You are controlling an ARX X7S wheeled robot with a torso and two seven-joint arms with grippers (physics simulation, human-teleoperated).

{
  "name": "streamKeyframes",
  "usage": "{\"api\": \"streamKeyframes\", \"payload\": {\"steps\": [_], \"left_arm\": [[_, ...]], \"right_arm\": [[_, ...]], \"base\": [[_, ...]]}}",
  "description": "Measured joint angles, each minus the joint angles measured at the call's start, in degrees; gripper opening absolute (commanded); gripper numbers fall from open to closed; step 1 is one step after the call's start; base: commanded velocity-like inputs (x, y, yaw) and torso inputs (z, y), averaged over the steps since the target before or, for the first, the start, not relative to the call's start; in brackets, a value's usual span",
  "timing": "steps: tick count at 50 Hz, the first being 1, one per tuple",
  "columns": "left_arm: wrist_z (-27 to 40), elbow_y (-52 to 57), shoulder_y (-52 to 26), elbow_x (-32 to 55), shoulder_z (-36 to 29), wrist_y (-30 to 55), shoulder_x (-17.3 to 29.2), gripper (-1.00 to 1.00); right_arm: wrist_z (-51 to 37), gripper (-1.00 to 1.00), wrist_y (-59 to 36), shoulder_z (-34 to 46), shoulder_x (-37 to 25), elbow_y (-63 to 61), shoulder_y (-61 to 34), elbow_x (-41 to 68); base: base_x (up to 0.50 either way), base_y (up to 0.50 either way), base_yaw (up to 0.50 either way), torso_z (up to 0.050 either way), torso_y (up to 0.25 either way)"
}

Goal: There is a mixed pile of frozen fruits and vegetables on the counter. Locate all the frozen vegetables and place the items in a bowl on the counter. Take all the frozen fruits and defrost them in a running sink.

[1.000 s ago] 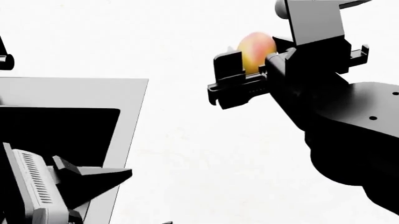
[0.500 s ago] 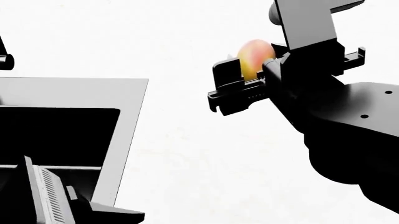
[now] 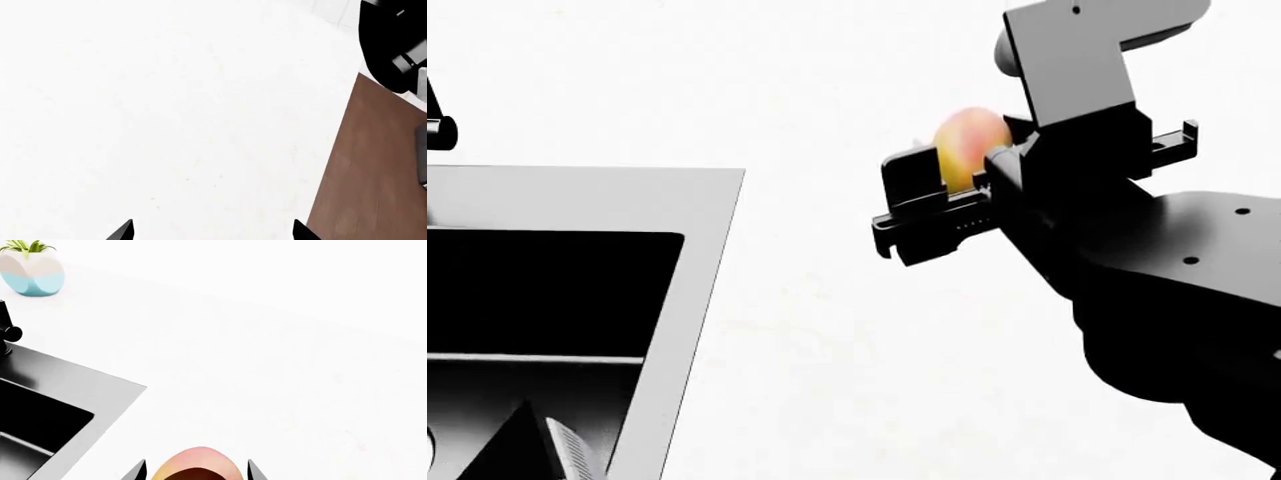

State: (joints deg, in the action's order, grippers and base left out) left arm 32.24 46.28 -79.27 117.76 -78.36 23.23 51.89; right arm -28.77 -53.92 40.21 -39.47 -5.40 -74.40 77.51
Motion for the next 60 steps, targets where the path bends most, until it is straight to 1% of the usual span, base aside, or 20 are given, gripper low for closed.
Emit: {"api": "streamKeyframes", "payload": {"steps": [8,17,24,39,60], "left_arm": [[1.7,-0.13,0.13,0.6,-0.95,0.88,-0.61,1.0],[3.7,0.07,-1.4,2.19,-1.06,2.05,-0.26,1.0],[4.67,-0.18,-5.55,5.92,0.4,3.47,0.19,1.0],[8.8,0.76,-14.03,15.35,2.95,5.06,-0.36,1.0],[13.91,2.4,-13.89,17.96,-0.58,8.55,2.52,1.0]], "right_arm": [[0.09,-1.0,0.02,0.13,-0.14,-0.02,0.32,0.09],[0.52,-1.0,0.34,0.36,-0.26,0.11,1.05,-0.02],[0.91,-1.0,0.5,0.62,-0.21,0.39,1.49,-0.11],[1.41,-1.0,0.25,1.11,-0.02,0.94,1.81,0.07],[2.35,-1.0,0.4,1.79,0.07,1.65,2.41,-0.25]], "base": [[0.0,0.0,0.0,0.001,0.0],[0.0,0.0,0.0,0.0,0.0],[0.0,0.0,0.0,0.0,0.001],[0.0,0.0,0.0,0.0,0.0],[0.0,0.0,0.0,0.0,0.0]]}}
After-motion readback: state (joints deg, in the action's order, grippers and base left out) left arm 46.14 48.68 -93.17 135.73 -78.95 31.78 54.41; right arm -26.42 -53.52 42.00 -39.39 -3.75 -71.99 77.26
